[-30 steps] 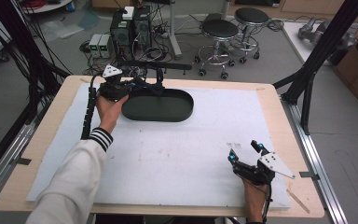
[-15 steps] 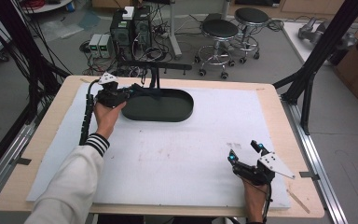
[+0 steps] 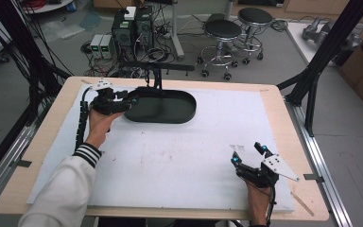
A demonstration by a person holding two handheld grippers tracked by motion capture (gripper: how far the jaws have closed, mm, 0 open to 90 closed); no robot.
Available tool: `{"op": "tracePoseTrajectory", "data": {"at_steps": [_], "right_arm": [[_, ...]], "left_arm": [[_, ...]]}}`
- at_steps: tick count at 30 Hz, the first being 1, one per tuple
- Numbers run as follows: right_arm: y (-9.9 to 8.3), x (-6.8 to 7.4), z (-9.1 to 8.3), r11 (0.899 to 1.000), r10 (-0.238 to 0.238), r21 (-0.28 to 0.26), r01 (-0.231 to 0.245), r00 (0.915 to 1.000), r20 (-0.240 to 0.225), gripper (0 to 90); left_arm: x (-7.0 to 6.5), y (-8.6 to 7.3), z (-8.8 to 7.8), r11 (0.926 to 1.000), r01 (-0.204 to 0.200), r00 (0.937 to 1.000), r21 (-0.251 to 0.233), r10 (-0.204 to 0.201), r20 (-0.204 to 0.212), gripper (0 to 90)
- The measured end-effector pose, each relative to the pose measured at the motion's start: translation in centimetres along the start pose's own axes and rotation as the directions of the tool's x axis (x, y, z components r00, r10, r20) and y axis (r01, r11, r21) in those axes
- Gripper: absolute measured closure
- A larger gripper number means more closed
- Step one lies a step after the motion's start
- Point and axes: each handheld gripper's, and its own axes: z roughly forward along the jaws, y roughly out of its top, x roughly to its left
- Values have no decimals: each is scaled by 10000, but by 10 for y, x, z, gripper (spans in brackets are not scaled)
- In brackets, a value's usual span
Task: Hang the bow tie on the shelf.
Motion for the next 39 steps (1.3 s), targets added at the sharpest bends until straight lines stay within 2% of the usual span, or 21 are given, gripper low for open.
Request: {"op": "tracePoseTrajectory", "data": {"at_steps": [3,8,15,18,21,25,29,31,32,34,39], "right_arm": [[0,1,0,9999,-117,-18,117,9999,38,92],[0,1,0,9999,-121,-56,121,9999,96,92],[0,2,0,9999,-130,-63,131,9998,167,92],[0,2,0,9999,-137,-54,138,9997,202,92],[0,2,0,9999,-163,-51,164,9996,234,91],[0,3,0,10000,-68,13,67,9997,242,92],[0,2,0,10000,-41,-23,42,9996,267,92],[0,2,-1,10000,5,-29,-4,9996,270,92],[0,2,-1,10000,-13,-51,14,9997,256,92],[0,2,-1,10000,-74,-57,76,9996,266,92],[0,2,-1,10000,14,-80,-12,9997,252,92]], "left_arm": [[-1,-8,-16,9989,-319,9993,-330,324,173,298],[0,-24,-47,9967,-464,9978,-672,494,447,297],[4,-57,-89,9922,-580,9980,-1103,604,191,298],[2,-74,-105,9877,-773,9970,-1361,771,-65,298],[-1,-94,-117,9820,-1161,9928,-1487,1104,-461,298],[-5,-116,-129,9755,-1387,9888,-1708,1267,-792,298],[-10,-128,-134,9687,-1628,9846,-1873,1473,-939,299],[-13,-130,-136,9598,-1838,9810,-2123,1656,-1007,296],[-13,-131,-136,9583,-1796,9817,-2222,1600,-1033,296],[-15,-132,-137,9512,-2000,9770,-2348,1756,-1208,286],[-12,-133,-138,9532,-1678,9834,-2515,1438,-1108,285]]}}
